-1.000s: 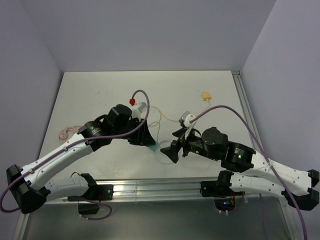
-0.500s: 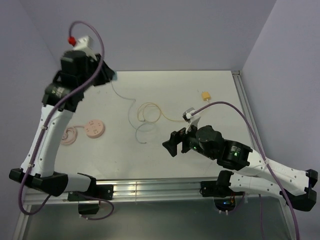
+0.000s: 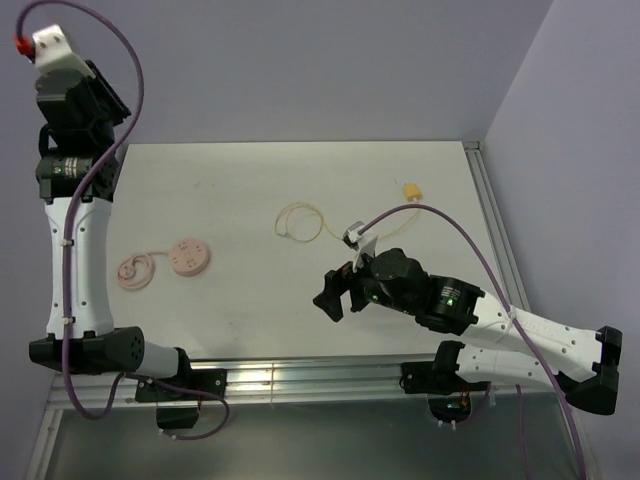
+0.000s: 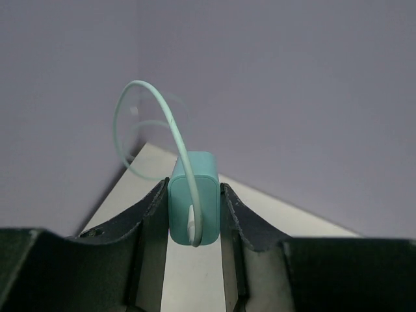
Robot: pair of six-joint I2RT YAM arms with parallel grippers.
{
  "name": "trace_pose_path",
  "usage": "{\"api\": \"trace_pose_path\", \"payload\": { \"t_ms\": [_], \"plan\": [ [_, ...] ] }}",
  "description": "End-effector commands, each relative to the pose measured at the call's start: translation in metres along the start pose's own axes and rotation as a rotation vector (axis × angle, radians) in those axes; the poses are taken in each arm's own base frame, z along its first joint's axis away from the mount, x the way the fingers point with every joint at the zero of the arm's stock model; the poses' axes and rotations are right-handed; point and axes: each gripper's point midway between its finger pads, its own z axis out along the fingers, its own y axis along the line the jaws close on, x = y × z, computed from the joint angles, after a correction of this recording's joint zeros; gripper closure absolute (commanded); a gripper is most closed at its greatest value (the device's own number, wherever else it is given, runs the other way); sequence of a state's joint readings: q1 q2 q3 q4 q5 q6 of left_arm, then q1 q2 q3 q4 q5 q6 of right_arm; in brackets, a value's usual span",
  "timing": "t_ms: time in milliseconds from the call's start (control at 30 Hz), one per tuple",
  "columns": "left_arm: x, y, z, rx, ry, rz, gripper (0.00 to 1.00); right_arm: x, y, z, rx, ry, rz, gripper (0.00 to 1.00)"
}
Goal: Insert the plug
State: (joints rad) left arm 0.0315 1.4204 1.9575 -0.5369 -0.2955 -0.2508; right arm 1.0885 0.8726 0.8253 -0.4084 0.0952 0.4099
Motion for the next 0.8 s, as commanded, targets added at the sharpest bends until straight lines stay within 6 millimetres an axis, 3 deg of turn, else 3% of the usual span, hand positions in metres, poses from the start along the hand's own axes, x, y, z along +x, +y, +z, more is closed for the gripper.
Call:
{"api": "trace_pose_path", "payload": {
  "t_ms": [0,67,100,167,200,267,300,400,567,767],
  "plan": [
    [0.067,0.035,0.009,-0.131,0.146,0.053,1.0,-0.008,0.01,0.0,-0.056,-0.029,-0.01,0.0],
    [0.097,0.049,0.004,-0.172,0.221,0.044,1.0,-0.009,0.011,-0.001,-0.062,-0.032,-0.016,0.0],
    [0.135,0.059,0.0,-0.208,0.317,0.034,1.0,-0.007,0.01,-0.001,-0.061,-0.03,-0.016,0.0],
    [0.173,0.079,-0.007,-0.292,0.406,0.019,1.0,-0.007,0.01,-0.003,-0.064,-0.033,-0.018,0.0],
    [0.213,0.09,-0.018,-0.336,0.508,0.006,1.0,-0.005,0.009,-0.003,-0.065,-0.029,-0.019,0.0],
    [0.254,0.098,-0.028,-0.352,0.626,-0.019,1.0,-0.004,0.012,-0.004,-0.082,-0.028,-0.017,0.0],
    [0.284,0.107,-0.038,-0.379,0.7,-0.024,1.0,-0.001,0.012,-0.003,-0.085,-0.021,-0.018,0.0],
    [0.325,0.121,-0.057,-0.417,0.804,-0.008,1.0,0.006,0.012,0.0,-0.091,0.0,-0.015,0.0],
    [0.349,0.121,-0.073,-0.352,0.861,0.022,1.0,0.018,0.007,0.006,-0.077,0.029,-0.016,0.01],
    [0.368,0.118,-0.072,-0.348,0.941,0.014,1.0,0.018,0.005,0.005,-0.071,0.021,-0.021,0.01]
  ]
}}
